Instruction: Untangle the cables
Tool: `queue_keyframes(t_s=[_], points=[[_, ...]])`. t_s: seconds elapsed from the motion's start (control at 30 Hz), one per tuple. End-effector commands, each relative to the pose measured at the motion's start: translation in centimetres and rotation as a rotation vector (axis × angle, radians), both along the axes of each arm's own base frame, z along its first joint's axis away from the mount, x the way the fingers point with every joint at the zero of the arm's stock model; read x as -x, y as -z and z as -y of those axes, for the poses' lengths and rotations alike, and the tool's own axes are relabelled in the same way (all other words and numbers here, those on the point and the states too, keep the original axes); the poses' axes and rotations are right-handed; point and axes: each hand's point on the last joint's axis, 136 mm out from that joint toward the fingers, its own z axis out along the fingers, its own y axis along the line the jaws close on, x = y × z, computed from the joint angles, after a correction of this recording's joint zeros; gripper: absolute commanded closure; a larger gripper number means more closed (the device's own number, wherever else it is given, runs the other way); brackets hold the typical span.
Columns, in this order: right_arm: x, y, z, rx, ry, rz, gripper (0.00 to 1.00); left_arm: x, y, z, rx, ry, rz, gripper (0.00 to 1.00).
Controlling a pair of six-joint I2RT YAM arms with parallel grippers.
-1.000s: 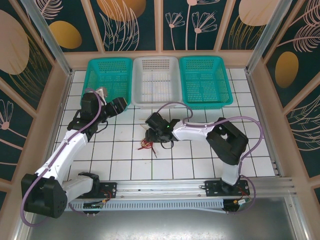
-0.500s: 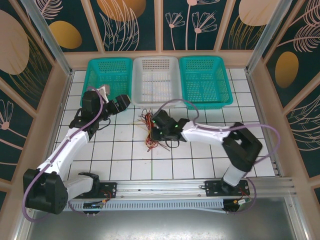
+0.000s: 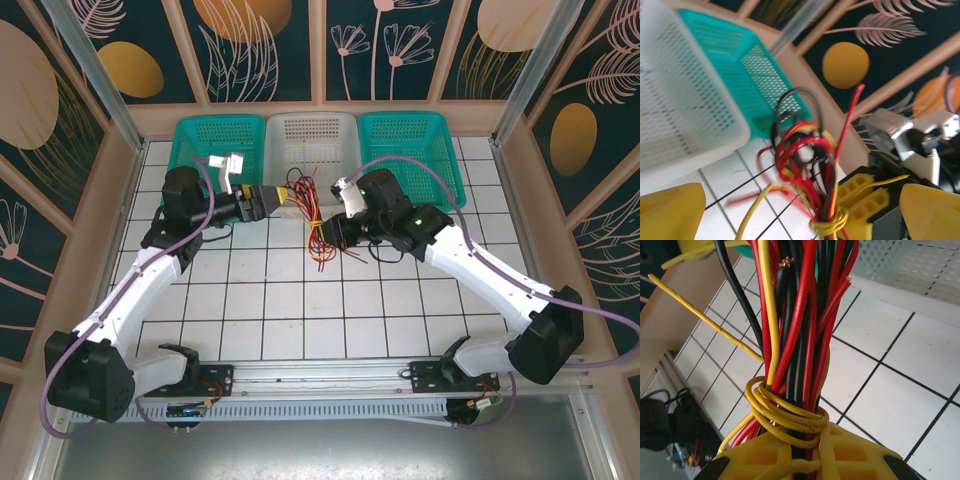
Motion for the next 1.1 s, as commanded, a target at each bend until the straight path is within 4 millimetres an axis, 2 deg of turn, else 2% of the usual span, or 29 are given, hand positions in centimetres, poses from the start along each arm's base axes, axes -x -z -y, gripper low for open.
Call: queue_keyframes(t_s=[0.0, 0.13, 0.37, 0.63, 0.7, 0.77, 0.93, 1.07], points=[[1.5, -1.9, -0.4, -0.027, -0.111, 0.019, 0.86, 0.7, -1.5, 1.5, 0.0, 0.137, 0.083, 0.01], [1.8, -2.8, -0.9, -0.06, -0.137, 0.028, 0.85, 0.6, 0.0, 2.7, -0.032, 0.192, 0.053, 0.01], [1.6, -3.1, -1.8, -0.082, -0.168, 0.03, 0.85, 3.0, 1.9, 5.8, -0.03, 0.309, 0.009, 0.01], [1.7, -3.4, -2.2, -0.091, -0.189, 0.033, 0.85, 3.4, 3.0, 6.3, 0.013, 0.34, -0.056, 0.28], [1.7, -3.6, -2.2, -0.1, -0.187, 0.036, 0.84, 3.4, 3.4, 6.3, 0.008, 0.34, -0.066, 0.26], [1.7, -3.8, -2.2, -0.105, -0.185, 0.041, 0.84, 3.5, 3.7, 6.2, 0.0, 0.338, -0.071, 0.21], [1.6, -3.5, -2.0, -0.091, -0.175, 0.045, 0.84, 3.8, 3.0, 6.1, 0.033, 0.336, -0.06, 0.14], [1.8, -3.6, -2.2, -0.101, -0.185, 0.039, 0.84, 3.6, 2.6, 6.2, 0.056, 0.332, -0.062, 0.16]])
